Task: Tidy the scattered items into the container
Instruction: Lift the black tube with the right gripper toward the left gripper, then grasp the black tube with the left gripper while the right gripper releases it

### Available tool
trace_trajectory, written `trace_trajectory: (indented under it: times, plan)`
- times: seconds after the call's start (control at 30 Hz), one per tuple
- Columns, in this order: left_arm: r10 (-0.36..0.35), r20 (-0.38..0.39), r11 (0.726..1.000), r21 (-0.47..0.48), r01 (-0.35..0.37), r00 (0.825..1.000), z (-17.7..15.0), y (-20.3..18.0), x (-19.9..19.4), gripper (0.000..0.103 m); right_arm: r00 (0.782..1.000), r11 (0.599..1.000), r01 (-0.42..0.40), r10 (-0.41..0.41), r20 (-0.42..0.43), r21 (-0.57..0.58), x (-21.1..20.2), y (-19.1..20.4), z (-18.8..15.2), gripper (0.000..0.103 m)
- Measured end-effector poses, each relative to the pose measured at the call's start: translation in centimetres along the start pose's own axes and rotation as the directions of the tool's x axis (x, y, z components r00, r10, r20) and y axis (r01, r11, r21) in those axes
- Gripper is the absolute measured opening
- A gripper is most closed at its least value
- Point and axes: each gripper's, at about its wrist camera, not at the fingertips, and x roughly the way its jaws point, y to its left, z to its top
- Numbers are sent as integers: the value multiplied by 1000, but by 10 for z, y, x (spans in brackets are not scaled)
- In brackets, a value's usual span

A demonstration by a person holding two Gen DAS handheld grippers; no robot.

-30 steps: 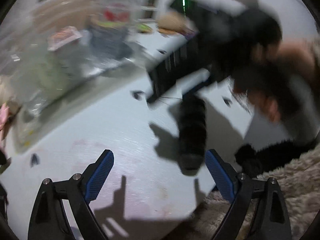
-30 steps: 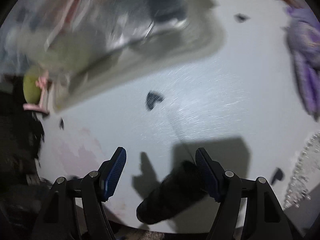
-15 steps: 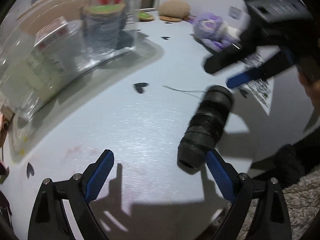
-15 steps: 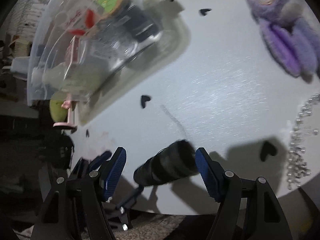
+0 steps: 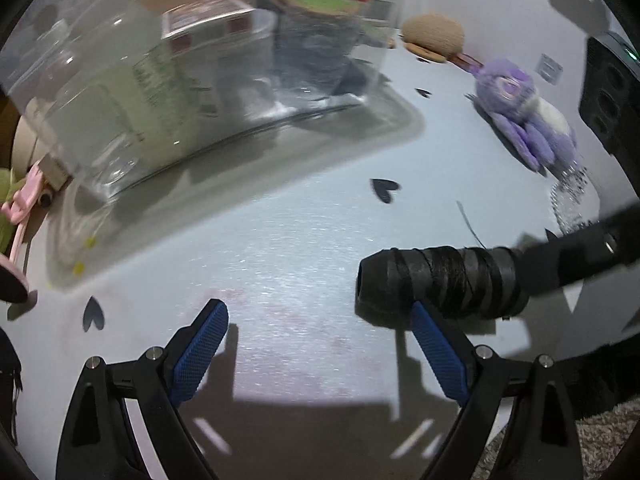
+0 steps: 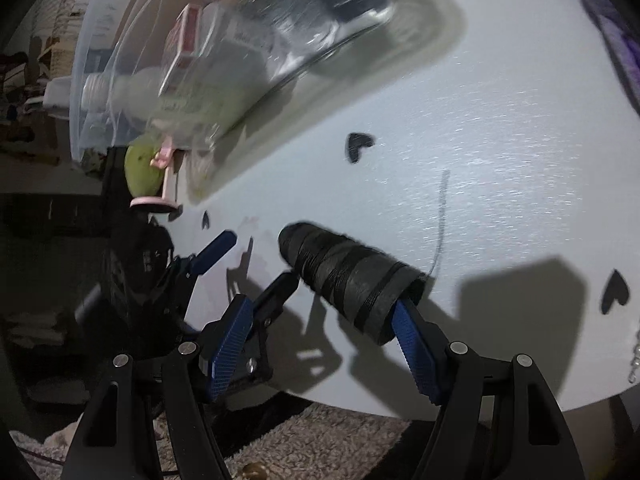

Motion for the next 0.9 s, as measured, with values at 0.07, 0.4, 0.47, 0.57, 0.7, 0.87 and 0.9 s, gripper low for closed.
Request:
trace_trajectory:
  times: [0.07,0.4,0.47,0.57,0.7,0.87,0.9]
  plan:
    - [5,0,1000,-14,-5,1000,0,5,0,92,1000,1000,12,-12,-4,-24,-1,4,-1,73]
    - [18,-13,1000,-24,-19,1000,-3,10,2,92,948,887,317,-306,86,-337,-24,27,-24,73]
    - [20,-15,1000,-22,-21,1000,-3,10,2,92,945,884,327,-312,98,-334,-22,24,-28,73]
    - [23,-18,999,-26,-23,1000,-4,11,2,92,939,877,343,-317,132,-337,-19,23,-31,73]
    - [26,-25,999,-40,-27,999,-5,16,3,92,892,717,448,-402,209,-534,0,46,-39,73]
    - [42,-16,997,-66,-43,999,-8,24,-2,92,841,405,451,-492,226,-795,32,81,-47,72]
    - [44,-13,996,-76,-44,999,-9,26,-4,92,836,377,434,-508,209,-819,38,83,-45,72]
